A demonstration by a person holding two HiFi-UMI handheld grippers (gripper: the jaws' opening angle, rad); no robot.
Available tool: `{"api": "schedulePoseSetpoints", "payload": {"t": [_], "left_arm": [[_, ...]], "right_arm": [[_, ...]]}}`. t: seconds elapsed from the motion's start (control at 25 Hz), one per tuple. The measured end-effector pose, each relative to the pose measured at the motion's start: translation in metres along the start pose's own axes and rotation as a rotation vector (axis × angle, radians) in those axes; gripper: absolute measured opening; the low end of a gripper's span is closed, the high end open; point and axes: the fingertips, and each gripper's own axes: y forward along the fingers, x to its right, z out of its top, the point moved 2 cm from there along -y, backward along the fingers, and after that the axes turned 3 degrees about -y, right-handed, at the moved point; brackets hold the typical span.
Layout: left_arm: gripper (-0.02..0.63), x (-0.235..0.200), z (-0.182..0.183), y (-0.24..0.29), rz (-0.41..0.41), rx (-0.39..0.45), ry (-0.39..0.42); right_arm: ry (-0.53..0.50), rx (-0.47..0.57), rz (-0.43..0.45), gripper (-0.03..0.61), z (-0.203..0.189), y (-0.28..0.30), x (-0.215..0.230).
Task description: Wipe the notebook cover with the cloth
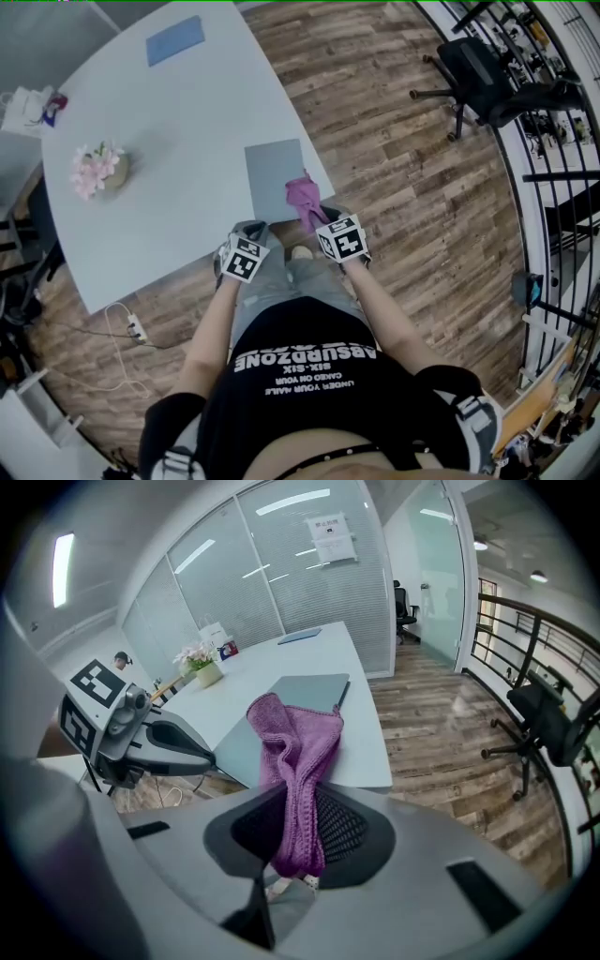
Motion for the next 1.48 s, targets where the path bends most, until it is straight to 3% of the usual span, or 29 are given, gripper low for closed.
{"api": "schedulePoseSetpoints", "payload": {"t": [0.4,1.48], "left_arm": [[0.017,-0.0004,0.0006,0.0012,-0.029,-0.021,0.004],[0.017,0.0009,0.0010,0.0020,-0.045,-0.010,-0.002]], "right_arm": [[-0.077,-0.046,-0.027,0.084,-0.0028,0.0021,-0.0031],[-0.075,-0.064,-0.022,0.078,-0.0031,0.0038,-0.0015]]}}
